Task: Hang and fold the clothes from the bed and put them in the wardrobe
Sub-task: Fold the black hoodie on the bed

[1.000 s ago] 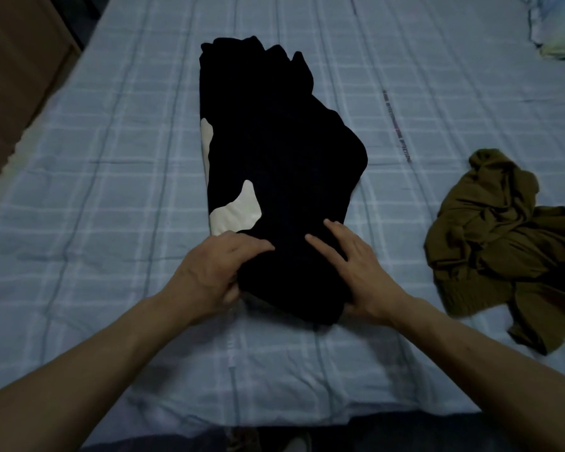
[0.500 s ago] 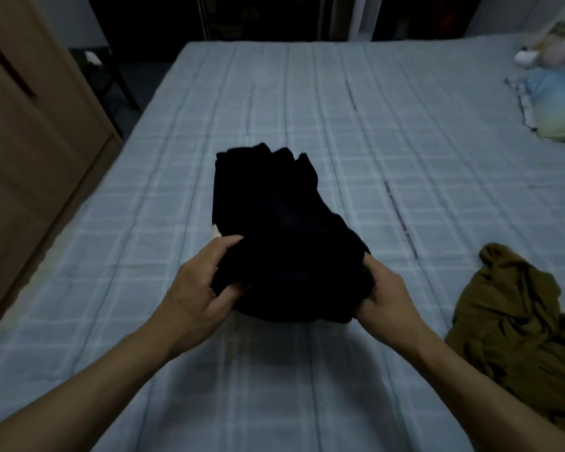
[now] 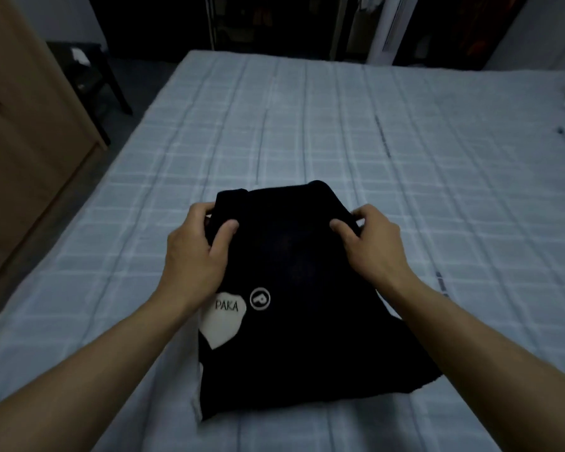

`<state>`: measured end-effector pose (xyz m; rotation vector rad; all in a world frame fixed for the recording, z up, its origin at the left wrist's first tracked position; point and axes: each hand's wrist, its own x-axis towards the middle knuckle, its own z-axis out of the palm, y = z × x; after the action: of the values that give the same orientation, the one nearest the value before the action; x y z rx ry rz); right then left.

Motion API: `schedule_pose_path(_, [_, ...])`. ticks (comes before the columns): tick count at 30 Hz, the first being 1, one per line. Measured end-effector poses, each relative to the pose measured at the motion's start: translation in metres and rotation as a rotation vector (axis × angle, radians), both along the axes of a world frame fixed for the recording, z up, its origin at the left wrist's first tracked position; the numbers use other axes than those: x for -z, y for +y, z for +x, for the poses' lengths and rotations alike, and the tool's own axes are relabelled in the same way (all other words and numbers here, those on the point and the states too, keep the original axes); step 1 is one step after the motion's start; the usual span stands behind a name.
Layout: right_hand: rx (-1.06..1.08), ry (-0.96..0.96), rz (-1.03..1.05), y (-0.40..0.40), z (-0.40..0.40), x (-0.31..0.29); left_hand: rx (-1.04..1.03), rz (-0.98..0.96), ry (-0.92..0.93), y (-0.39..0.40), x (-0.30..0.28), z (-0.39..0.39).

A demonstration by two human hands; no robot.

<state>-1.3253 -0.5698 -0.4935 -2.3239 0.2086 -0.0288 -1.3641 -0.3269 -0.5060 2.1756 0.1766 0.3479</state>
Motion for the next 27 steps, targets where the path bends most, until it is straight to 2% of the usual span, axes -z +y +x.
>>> schedule_pose_path(2, [0.005,0.072,-0.061,0.006,0.022,0.019,-0.074,0.072,0.137,-0.001,0.025,0.025])
schedule_pose_path(4, [-0.073,0.049,-0.172,0.008,0.016,0.029,-0.074,0.202,0.109,-0.008,0.039,0.023])
schedule_pose_path(7, [-0.331,-0.128,-0.351,0.018,-0.037,0.033,0.231,0.45,-0.07,-0.027,0.045,-0.011])
schedule_pose_path(9, [-0.489,-0.076,-0.541,0.017,-0.057,0.055,0.382,0.637,0.016,-0.032,0.063,-0.024])
schedule_pose_path(11, [-0.548,0.016,-0.628,0.012,-0.05,0.085,0.41,0.707,0.133,-0.027,0.087,-0.018])
schedule_pose_path(18, [-0.543,0.041,-0.626,0.005,-0.005,0.139,0.424,0.695,0.173,-0.025,0.138,0.013])
schedule_pose_path(24, [-0.576,0.03,-0.583,0.002,-0.02,0.11,0.45,0.67,0.217,-0.025,0.104,-0.004])
schedule_pose_path(27, [-0.547,-0.095,-0.564,-0.003,-0.062,0.09,0.458,0.673,0.088,-0.025,0.079,-0.044])
